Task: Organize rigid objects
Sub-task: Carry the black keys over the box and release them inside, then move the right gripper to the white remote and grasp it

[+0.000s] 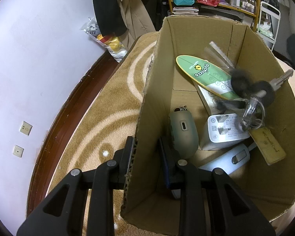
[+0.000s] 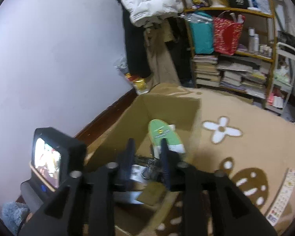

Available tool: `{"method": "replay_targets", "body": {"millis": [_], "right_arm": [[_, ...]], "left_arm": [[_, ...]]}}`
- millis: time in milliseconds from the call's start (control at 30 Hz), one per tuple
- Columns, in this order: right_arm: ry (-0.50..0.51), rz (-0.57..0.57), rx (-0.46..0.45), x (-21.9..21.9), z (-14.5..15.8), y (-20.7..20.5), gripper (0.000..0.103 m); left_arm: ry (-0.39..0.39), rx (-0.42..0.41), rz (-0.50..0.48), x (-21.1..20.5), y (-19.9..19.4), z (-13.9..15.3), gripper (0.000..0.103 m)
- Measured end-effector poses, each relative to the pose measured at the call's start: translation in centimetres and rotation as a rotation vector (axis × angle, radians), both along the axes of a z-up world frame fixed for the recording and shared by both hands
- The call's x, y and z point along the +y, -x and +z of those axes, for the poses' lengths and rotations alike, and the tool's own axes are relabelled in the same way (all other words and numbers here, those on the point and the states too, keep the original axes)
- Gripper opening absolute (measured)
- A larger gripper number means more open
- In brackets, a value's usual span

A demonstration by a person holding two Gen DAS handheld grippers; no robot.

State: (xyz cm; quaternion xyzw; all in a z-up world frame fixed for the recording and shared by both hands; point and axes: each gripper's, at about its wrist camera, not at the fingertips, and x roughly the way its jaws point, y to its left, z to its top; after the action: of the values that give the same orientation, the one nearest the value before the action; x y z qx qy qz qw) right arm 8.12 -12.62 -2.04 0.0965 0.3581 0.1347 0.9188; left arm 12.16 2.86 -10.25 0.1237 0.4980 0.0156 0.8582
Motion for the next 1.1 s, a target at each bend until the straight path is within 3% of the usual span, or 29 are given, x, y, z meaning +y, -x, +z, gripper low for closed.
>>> {"method": "replay_targets", "body": {"millis": [33,167,333,500,600,867,1100], "right_arm": [[0.019,-0.028,-0.005,-0.5,0.1,0.1,0.057],[0.054,-0.102,0.0,-2.9,-0.1,0.2,0.066],[0.095,-0.199,0.032,-6.3,-0.9,0.4,0.087],[0.108,-0.311,0.08,-10.2,-1.9,0.6,0.093],[0.116,-0.394,0.099,-12.2,-2.6,0.8,0.103],[0.162,-0.593,0.212,-16.8,-6.0,1.4,0.103],[0.209,-0.629,0.295,-18.1,-8.7,1.3,0.103]], "left_arm": [[0.002,0.001,0.001,0.0,0.0,0.0,0.025],[0.004,0.0,0.001,0.1,0.0,0.1,0.025],[0.001,0.001,0.001,0.1,0.0,0.0,0.025],[-0.001,0.001,0.001,0.1,0.0,0.0,0.025],[-0.001,0.002,0.001,0.0,0.0,0.0,0.025],[-0.001,0.001,0.0,0.1,0.0,0.0,0.025],[-0.001,0.002,0.004,0.1,0.0,0.0,0.027]]}}
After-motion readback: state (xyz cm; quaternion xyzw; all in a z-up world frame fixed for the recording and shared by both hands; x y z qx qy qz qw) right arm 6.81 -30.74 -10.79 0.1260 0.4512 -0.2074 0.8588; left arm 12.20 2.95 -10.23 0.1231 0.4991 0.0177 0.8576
